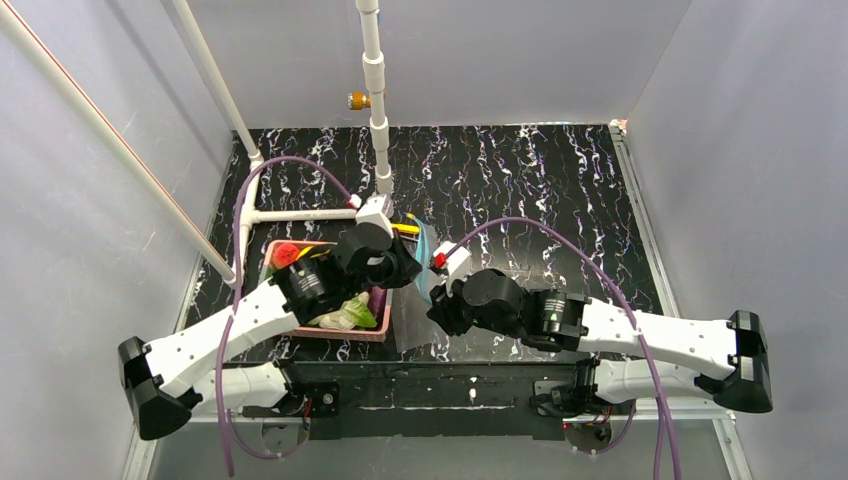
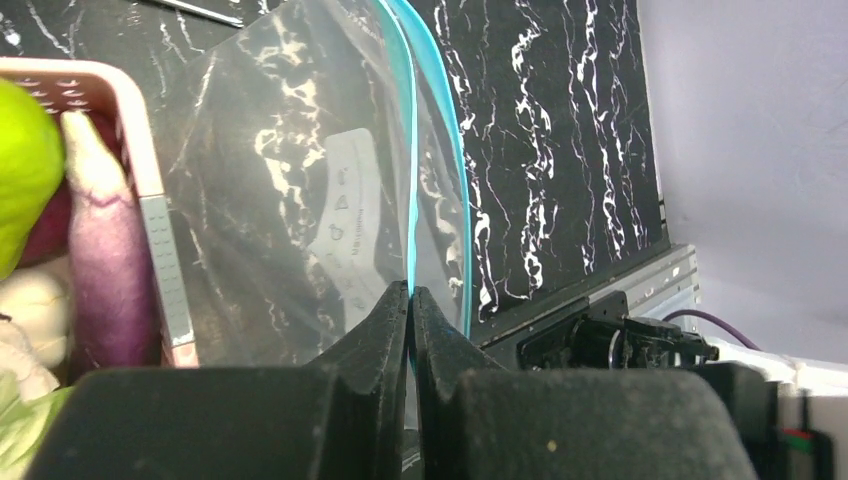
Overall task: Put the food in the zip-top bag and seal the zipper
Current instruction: Open the zipper of the food storage bag at the center of the board.
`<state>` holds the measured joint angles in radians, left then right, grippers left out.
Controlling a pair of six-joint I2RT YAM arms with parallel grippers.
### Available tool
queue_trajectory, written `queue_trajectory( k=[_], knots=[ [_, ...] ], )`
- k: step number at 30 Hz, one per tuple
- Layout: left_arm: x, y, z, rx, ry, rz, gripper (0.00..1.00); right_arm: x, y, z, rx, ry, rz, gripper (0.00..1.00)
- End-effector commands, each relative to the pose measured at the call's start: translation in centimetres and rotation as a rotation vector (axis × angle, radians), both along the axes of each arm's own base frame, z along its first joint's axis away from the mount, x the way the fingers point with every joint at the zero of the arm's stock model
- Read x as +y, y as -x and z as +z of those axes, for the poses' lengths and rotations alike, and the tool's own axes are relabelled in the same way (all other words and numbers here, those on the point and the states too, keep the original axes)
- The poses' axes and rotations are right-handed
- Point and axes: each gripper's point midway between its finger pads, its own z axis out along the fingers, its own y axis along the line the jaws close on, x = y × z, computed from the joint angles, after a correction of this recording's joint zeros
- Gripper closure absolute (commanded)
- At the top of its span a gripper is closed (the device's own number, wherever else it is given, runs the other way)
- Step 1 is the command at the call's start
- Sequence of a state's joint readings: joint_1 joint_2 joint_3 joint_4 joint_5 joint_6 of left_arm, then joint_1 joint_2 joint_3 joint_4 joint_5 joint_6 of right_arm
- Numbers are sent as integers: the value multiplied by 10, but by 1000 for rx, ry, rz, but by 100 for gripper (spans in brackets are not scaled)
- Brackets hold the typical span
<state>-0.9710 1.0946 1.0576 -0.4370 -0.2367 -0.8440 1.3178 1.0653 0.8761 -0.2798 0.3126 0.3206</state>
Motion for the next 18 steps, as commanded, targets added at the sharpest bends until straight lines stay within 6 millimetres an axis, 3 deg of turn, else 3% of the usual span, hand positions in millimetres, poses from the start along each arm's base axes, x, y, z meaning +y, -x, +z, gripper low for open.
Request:
queue_trajectory(
  k=[1, 7, 8, 10, 15, 18],
  knots=[
    [16, -9, 7, -78, 73, 104, 100, -12, 2, 27, 71, -78, -80, 56],
    [24, -12, -1, -35, 17, 161, 100, -37, 2, 52, 225, -76, -199, 28],
    [22, -12, -2, -27, 13, 161, 100, -40, 2, 61, 263, -92, -223, 15],
    [19, -12, -6, -9, 15, 163, 100, -42, 0, 75, 324, -117, -252, 3],
    [13, -12, -12, 17, 24, 163, 100, -45, -24, 101, 372, -115, -411, 2],
    [10, -12, -11, 31, 39, 169, 100, -49, -44, 102, 359, -48, -558, 2]
  ],
)
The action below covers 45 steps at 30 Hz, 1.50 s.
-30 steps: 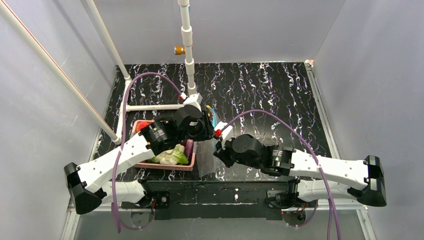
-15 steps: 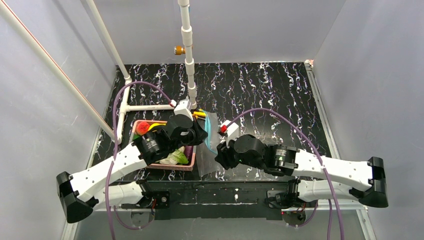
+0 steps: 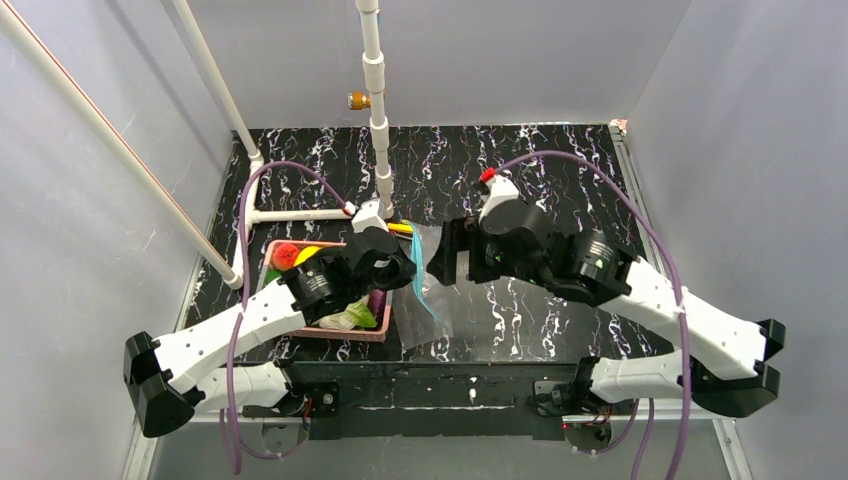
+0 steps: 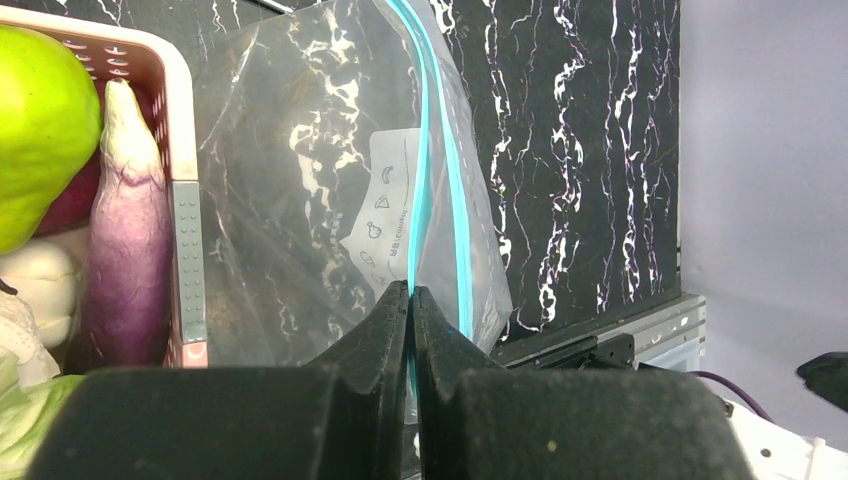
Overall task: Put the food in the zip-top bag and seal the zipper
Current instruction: Open the zipper of the food storage bag at the center of the board.
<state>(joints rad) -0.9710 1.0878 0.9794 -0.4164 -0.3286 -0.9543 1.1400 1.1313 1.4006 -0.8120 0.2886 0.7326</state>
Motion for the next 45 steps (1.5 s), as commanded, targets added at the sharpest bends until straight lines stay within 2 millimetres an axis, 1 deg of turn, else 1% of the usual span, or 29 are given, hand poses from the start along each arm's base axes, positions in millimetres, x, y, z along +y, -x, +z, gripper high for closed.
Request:
queue_trajectory(
  k=[1, 7, 10, 15, 20, 21, 25, 28, 34, 36, 39, 40, 43, 45],
  knots=[
    [-3, -4, 14, -5, 43, 35, 100, -13, -19, -9, 73, 135, -194, 2],
    [-10, -2, 15, 8, 76, 19, 100, -5, -37, -21, 55, 228, -250, 2],
    [-14, -2, 18, -5, 101, 1, 100, -2, -43, -31, 45, 273, -263, 2],
    [-23, 1, 22, -12, 139, -41, 100, 7, -48, -42, 45, 310, -252, 2],
    [-24, 4, 24, -14, 148, -59, 100, 11, -53, -49, 40, 336, -256, 2],
    [-23, 4, 26, -17, 152, -59, 100, 11, -54, -50, 36, 342, -257, 3],
    [-21, 5, 29, -29, 163, -58, 100, 9, -58, -57, 25, 368, -273, 17],
    [-19, 5, 31, -30, 163, -51, 100, 9, -58, -63, 25, 383, -267, 23],
    [-14, 4, 26, -11, 136, -24, 100, -6, -60, -72, 18, 466, -304, 27],
    [-13, 4, 25, -5, 129, -14, 100, -9, -60, -76, 11, 487, -304, 33],
    [-11, 4, 24, 3, 126, -2, 100, -12, -61, -81, 4, 521, -304, 47],
    [-10, 4, 24, 3, 125, 5, 100, -13, -61, -82, 3, 533, -301, 55],
    [-9, 2, 25, 5, 122, 18, 100, -14, -62, -83, -12, 567, -293, 68],
    [-8, 3, 26, 11, 118, 21, 100, -16, -63, -84, -20, 593, -294, 79]
  ],
)
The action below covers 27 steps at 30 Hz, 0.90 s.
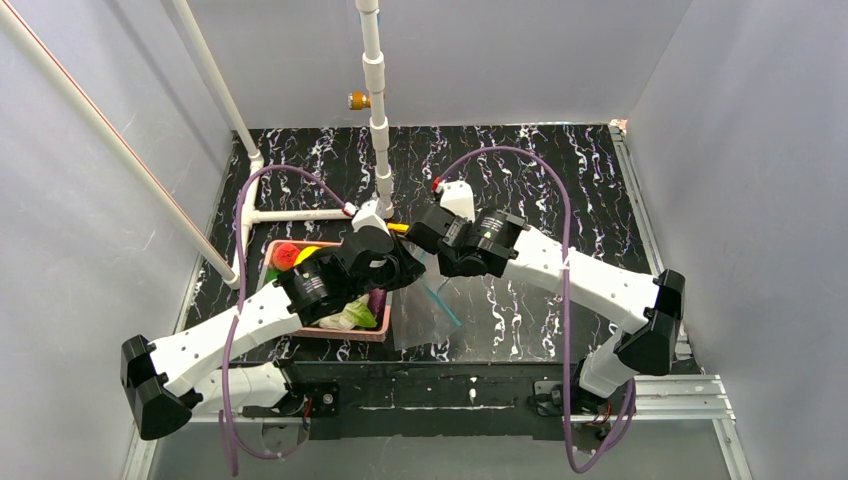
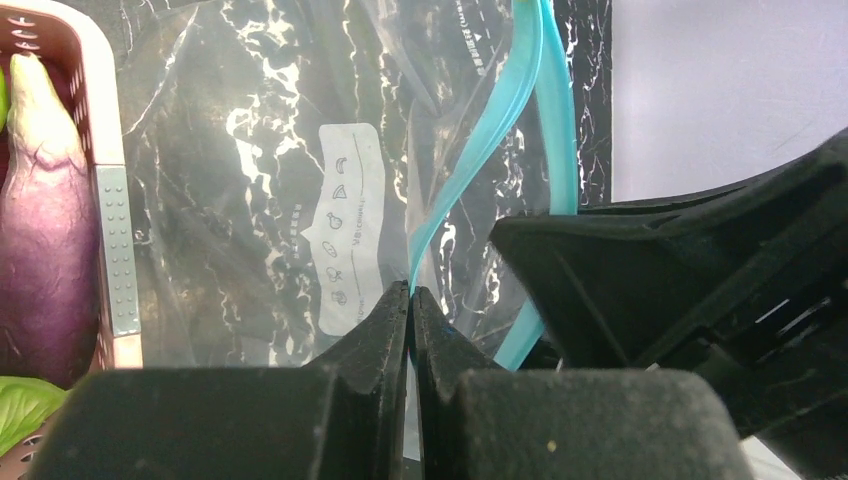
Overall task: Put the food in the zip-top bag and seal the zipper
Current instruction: Open the zipper of the food storage bag at the center of the board.
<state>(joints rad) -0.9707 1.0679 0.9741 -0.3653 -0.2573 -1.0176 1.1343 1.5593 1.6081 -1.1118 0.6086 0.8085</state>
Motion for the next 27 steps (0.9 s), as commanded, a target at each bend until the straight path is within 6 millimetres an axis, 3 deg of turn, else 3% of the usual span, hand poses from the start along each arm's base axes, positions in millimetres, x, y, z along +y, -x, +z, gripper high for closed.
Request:
queue_trajectory(
  k=[1, 3, 10, 14, 17, 20, 23, 27],
  knots=[
    [7, -4, 12, -14, -4, 43, 100, -12, -7, 2, -48, 85, -14, 87],
    [8, -3, 16, -17, 0, 44, 100, -19, -11, -1, -76, 127, -14, 99],
    [8, -8, 40, -82, -28, 5, 100, -74, -32, 15, -209, 227, -53, 99],
    [3, -15, 44, -64, -63, -27, 100, -102, -40, 34, -255, 139, -22, 99],
    [-1, -24, 43, -43, -24, -53, 100, -94, -33, 50, -271, 7, 117, 99],
    [-25, -31, 40, -6, 46, -138, 100, -76, -16, 72, -301, -132, 266, 99],
    [-54, -30, 36, 25, 85, -250, 100, -73, -7, 91, -322, -194, 319, 99],
    [-66, -35, 14, 77, 87, -250, 100, -81, -8, 92, -336, -140, 332, 99]
  ],
)
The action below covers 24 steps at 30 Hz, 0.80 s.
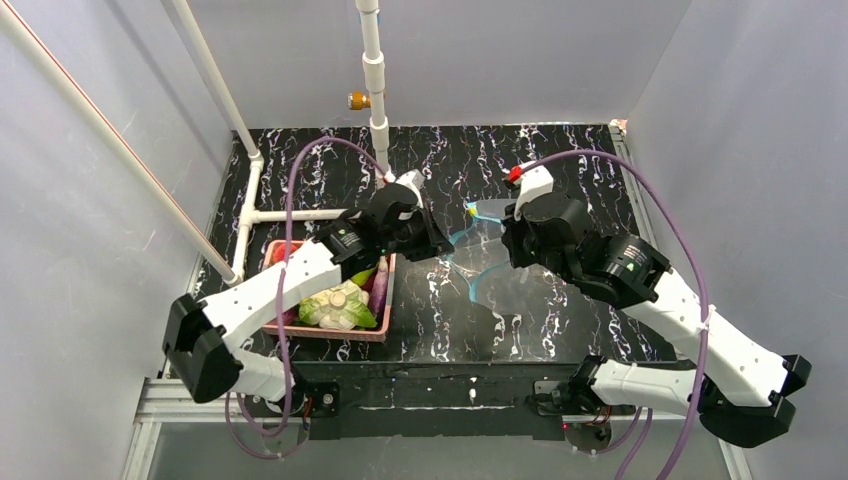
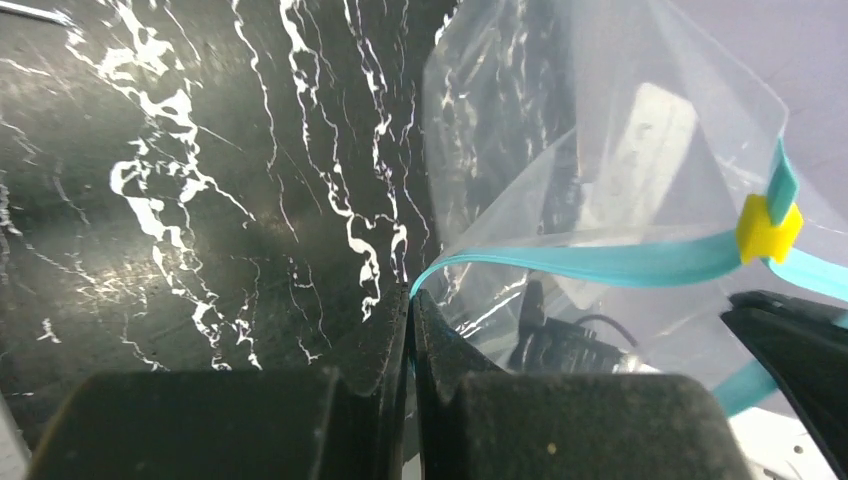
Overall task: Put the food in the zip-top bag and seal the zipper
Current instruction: Open the zipper of the food storage bag at the center of the board.
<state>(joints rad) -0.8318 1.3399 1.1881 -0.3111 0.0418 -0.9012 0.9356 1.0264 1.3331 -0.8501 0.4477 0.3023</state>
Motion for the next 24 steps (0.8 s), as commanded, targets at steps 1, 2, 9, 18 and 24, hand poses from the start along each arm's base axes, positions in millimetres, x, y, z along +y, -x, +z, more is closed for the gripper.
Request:
queue_trajectory(
  k=[1, 2, 9, 18, 24],
  knots=[
    [-14, 3, -2, 14, 45, -58, 100, 0, -8, 9, -61, 59, 40, 99],
    [-10, 3, -9, 19, 34, -40, 100, -6, -11, 3, -62, 100, 12, 99],
    [-2, 12, -43, 80, 22, -10, 93, 7, -9, -39, 25, 159, 58, 99],
    [0, 25, -36, 33, 81, -51, 54, 48, 12, -57, 134, 17, 203, 99],
    [-11, 36, -20, -15, 103, -120, 43, 55, 11, -64, 162, 24, 204, 99]
  ],
)
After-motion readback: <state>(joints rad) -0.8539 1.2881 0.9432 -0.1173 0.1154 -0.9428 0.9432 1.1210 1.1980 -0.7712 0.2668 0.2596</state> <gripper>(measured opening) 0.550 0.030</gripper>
